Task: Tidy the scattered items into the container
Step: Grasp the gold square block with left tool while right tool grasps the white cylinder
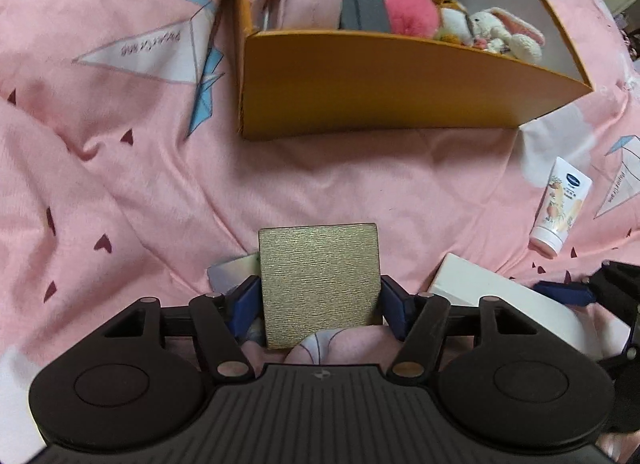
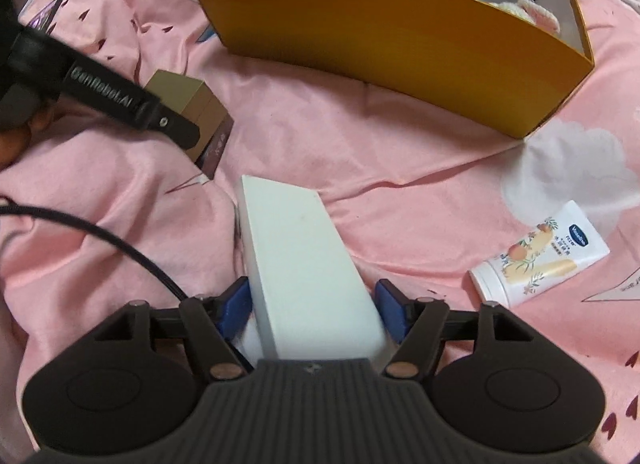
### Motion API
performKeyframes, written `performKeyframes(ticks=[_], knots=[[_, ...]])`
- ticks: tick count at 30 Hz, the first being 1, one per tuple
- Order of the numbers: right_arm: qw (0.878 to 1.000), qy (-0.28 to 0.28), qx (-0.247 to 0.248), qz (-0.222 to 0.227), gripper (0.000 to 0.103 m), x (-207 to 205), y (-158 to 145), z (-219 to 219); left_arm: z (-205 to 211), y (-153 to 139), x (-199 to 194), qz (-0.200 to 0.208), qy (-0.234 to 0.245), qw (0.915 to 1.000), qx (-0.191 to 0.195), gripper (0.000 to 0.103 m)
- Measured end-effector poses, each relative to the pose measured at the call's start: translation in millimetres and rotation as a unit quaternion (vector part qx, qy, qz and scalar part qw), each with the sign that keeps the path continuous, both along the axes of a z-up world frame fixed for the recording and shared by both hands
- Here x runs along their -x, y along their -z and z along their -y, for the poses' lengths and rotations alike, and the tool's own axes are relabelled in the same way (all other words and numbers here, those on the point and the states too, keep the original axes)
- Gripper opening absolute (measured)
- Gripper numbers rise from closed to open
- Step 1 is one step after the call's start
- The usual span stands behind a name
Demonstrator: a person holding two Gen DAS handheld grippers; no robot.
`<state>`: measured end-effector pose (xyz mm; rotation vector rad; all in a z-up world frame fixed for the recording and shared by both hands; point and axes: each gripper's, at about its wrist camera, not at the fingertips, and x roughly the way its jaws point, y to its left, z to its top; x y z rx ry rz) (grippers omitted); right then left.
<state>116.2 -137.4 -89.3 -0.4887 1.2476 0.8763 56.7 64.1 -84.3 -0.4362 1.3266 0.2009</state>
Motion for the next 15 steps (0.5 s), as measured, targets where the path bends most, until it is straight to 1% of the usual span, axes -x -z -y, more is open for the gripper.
performKeyframes(ticks=[5,7,8,9,11,13,15], knots=[[0.998,0.048,-0.032,-0.028,0.063,-17.5,-7.2,10.4,2.5,-6.9,0.0,0.019,0.023,0.9994,-0.017,0.072],[0.995,0.076,-0.047,-0.038,0.049,-27.1,-9.4,15.1,1.9,-7.7,-0.5,0.020,0.028,0.9993,-0.017,0.072],[0.994,0.093,-0.051,-0.038,0.048,-32.9,-11.0,18.0,0.8,-8.1,-0.3,0.020,0.029,0.9993,-0.014,0.072],[0.992,0.106,-0.052,-0.031,0.051,-37.9,-12.8,20.3,-0.4,-8.1,-0.2,0.020,0.030,0.9993,-0.013,0.072],[0.992,0.114,-0.051,-0.028,0.052,-45.0,-13.0,21.8,-2.3,-6.3,-0.5,0.019,0.032,0.9993,-0.011,0.072],[0.993,0.103,-0.043,-0.031,0.053,-46.6,-10.8,17.1,-3.3,-4.8,-0.8,0.017,0.033,0.9993,-0.009,0.072],[0.996,0.077,-0.023,-0.025,0.053,-43.4,-5.9,6.7,-4.3,-3.1,-0.6,0.015,0.033,0.9993,-0.006,0.072]])
